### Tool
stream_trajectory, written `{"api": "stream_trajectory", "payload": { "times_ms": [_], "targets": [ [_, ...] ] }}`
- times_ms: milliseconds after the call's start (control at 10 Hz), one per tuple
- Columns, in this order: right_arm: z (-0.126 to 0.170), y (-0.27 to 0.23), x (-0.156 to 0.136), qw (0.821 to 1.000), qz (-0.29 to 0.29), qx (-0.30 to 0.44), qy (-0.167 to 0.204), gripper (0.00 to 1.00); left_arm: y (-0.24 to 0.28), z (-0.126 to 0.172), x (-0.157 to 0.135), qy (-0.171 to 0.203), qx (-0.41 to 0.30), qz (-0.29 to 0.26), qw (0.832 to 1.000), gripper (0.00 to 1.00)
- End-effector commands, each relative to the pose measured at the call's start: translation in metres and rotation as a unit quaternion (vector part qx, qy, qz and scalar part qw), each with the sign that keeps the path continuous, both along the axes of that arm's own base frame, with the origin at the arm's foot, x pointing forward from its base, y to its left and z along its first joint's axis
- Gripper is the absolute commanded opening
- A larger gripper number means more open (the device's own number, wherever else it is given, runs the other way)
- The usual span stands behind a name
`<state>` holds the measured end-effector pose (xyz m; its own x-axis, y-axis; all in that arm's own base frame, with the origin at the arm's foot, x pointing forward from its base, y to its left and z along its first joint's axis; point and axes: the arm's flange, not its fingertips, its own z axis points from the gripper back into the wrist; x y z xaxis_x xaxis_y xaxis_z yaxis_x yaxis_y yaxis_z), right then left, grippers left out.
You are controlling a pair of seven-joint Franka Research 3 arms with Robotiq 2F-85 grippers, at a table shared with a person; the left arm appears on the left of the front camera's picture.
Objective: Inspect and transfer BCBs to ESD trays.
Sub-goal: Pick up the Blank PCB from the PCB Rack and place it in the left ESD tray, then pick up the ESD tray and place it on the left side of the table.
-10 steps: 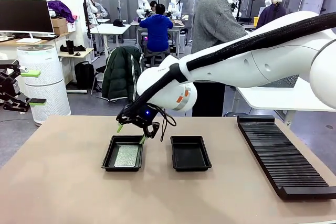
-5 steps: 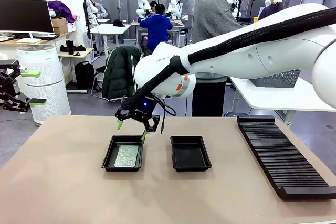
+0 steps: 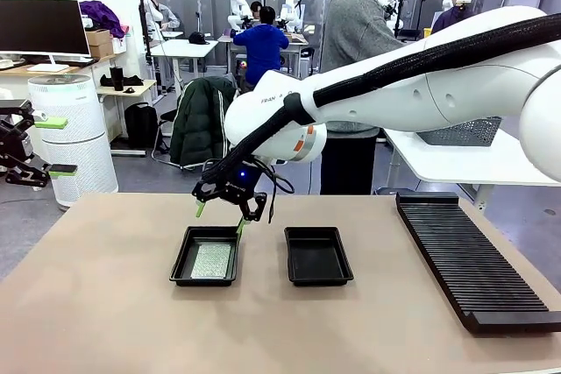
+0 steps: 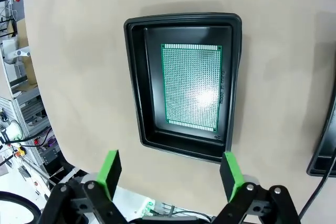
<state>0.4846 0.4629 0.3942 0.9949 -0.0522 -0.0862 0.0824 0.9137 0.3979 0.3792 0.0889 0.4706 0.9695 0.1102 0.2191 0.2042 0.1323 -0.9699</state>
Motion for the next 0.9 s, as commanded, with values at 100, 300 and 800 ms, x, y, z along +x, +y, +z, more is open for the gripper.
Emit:
{"api": "stream_trajectory", "payload": {
  "times_ms": [100,300,800],
  "targets": [
    [-0.0012,-0.0003,-0.0009,1.000,-0.003,0.004,-0.004,1.00,0.0008,0.0001,-0.0001,0.000,-0.002,0.000,1.000,1.00],
    [-0.0012,-0.0003,-0.0009,1.000,-0.003,0.004,-0.004,1.00,0.0008,0.0001,-0.0001,0.000,-0.002,0.000,1.000,1.00],
    [-0.0012,-0.0003,-0.0009,1.000,-0.003,0.004,-0.004,1.00,0.0008,0.0001,-0.0001,0.000,-0.002,0.000,1.000,1.00]
  ]
}}
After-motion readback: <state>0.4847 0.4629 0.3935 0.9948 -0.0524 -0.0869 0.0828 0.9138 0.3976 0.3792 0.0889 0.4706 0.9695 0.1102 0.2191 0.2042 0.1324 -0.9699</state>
